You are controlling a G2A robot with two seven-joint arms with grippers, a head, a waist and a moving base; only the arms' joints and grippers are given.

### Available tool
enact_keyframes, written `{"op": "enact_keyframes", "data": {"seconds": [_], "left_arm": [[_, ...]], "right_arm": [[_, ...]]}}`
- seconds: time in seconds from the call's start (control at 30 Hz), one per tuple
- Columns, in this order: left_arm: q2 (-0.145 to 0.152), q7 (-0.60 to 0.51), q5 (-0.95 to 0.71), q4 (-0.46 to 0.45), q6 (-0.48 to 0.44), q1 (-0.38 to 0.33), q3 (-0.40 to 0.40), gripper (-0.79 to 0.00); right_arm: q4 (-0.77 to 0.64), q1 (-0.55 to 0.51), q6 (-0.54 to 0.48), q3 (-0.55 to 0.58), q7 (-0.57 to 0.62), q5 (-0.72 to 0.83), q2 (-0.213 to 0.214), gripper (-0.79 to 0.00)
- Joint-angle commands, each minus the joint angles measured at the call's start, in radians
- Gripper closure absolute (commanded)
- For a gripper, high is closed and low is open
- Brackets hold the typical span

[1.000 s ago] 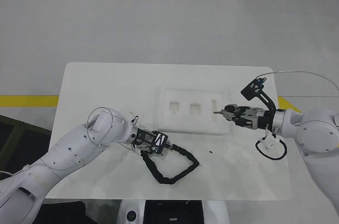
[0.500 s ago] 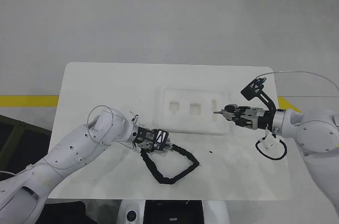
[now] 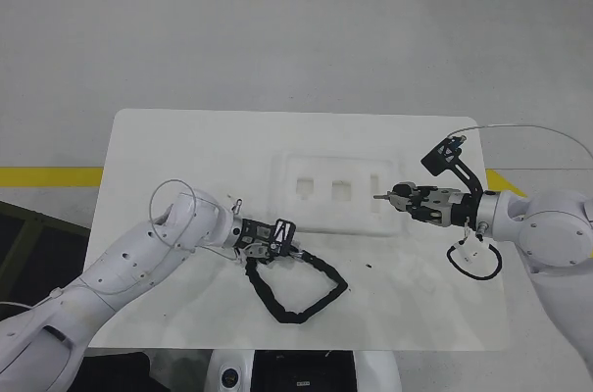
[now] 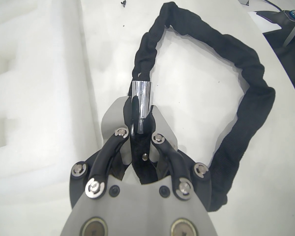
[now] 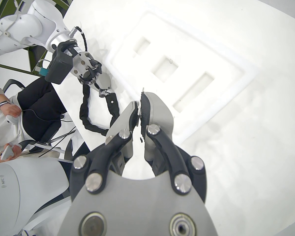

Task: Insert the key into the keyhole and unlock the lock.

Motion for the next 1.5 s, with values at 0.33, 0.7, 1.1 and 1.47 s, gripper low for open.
{"op": "enact_keyframes", "data": {"seconds": [0.33,0.7,1.1,1.47], "left_arm": [[0.03,0.13,-0.095,0.018,0.082,0.08,-0.117,0.0],[0.063,0.432,0.045,-0.023,0.271,0.186,-0.189,0.0],[0.066,0.626,0.093,0.023,0.292,0.206,-0.209,0.0],[0.055,0.637,0.07,0.041,0.287,0.2,-0.213,0.0]], "right_arm": [[0.0,-0.005,0.003,-0.001,-0.014,0.001,-0.001,0.0],[-0.034,-0.021,0.04,0.007,-0.035,0.121,-0.004,0.0],[-0.178,0.028,0.132,-0.042,0.107,0.323,-0.009,0.0],[-0.216,0.075,0.221,-0.184,0.044,0.257,-0.03,0.0]]}}
